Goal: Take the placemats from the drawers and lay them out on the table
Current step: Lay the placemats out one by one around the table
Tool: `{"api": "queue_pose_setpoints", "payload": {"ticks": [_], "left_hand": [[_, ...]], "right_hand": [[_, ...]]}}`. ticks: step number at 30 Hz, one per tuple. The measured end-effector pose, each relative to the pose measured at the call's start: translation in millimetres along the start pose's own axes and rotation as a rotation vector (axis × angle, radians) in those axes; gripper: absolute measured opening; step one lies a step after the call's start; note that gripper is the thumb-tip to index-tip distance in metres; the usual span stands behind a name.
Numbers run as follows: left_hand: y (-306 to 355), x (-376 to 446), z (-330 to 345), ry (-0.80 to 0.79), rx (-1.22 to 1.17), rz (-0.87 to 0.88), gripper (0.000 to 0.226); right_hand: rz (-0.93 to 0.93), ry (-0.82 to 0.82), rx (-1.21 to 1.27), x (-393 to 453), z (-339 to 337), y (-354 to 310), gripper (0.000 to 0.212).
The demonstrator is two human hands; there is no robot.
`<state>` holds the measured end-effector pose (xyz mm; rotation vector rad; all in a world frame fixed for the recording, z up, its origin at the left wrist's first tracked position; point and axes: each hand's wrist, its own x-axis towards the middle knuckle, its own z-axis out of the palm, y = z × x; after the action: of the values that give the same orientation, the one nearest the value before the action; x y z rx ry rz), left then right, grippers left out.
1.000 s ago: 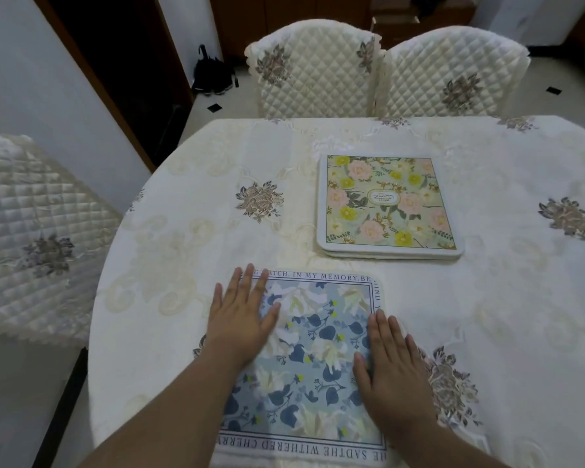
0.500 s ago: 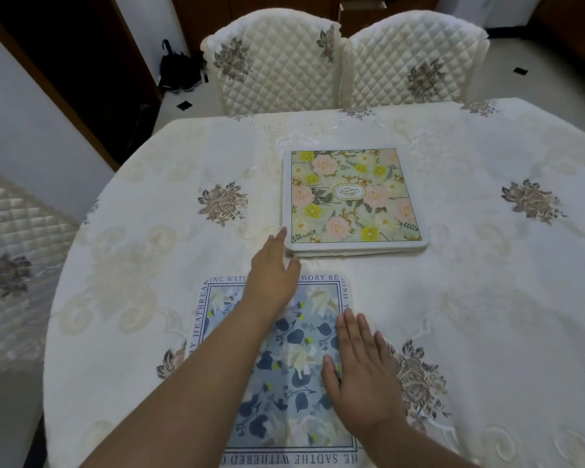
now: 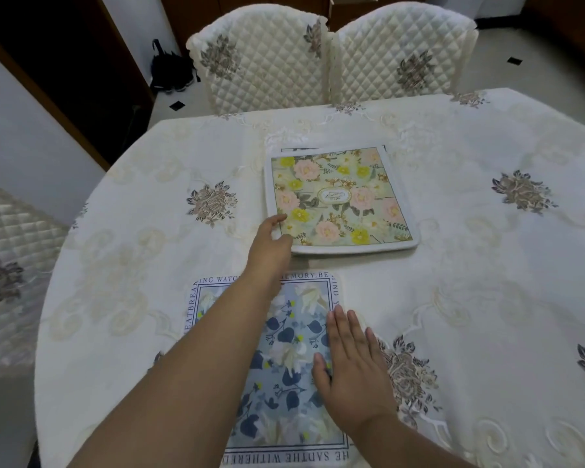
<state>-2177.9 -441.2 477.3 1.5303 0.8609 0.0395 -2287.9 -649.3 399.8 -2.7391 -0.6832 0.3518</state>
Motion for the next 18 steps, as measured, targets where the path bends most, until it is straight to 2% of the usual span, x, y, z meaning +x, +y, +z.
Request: {"api": "queue_pose_setpoints", "payload": {"ticks": [2,4,6,8,11,12,16,18], "left_hand": [[3,-21,-7,-0.110,-0.002,-0.082,0.056],[-4,-43,-14,-0.133,-0.011,-0.159,0.052],[-17,-65,-25,-0.067,0.014,-0.183,0.036],[-31,-87,-38,-0.033,0.095,-0.116,0.026],[-51,-116,-52,-0.107,0.147,-0.006,0.019],[-56,-122,-55,-0.113,0.172,0.005,0.020],[-63,-147,-59,-0.140,0.247,0.058,0.019],[-62,-160,-59,-0.179,0.294,0.087,0.020]], "right_hand": [[-0.016,0.023,0.035,-1,-3,0,0.071],[0.012,0.049,0.180,-6,-7,2,0.072],[0.135,0.112,0.468,-10,-17,3,0.073],[0.250,0.155,0.747,-10,-32,2,0.070],[0.373,0.126,1.253,-5,-55,12,0.078],[0.396,0.100,1.341,-3,-65,20,0.079],[0.483,-0.017,1.348,13,-103,57,0.060],[0.563,-0.098,1.536,20,-123,74,0.046]]}}
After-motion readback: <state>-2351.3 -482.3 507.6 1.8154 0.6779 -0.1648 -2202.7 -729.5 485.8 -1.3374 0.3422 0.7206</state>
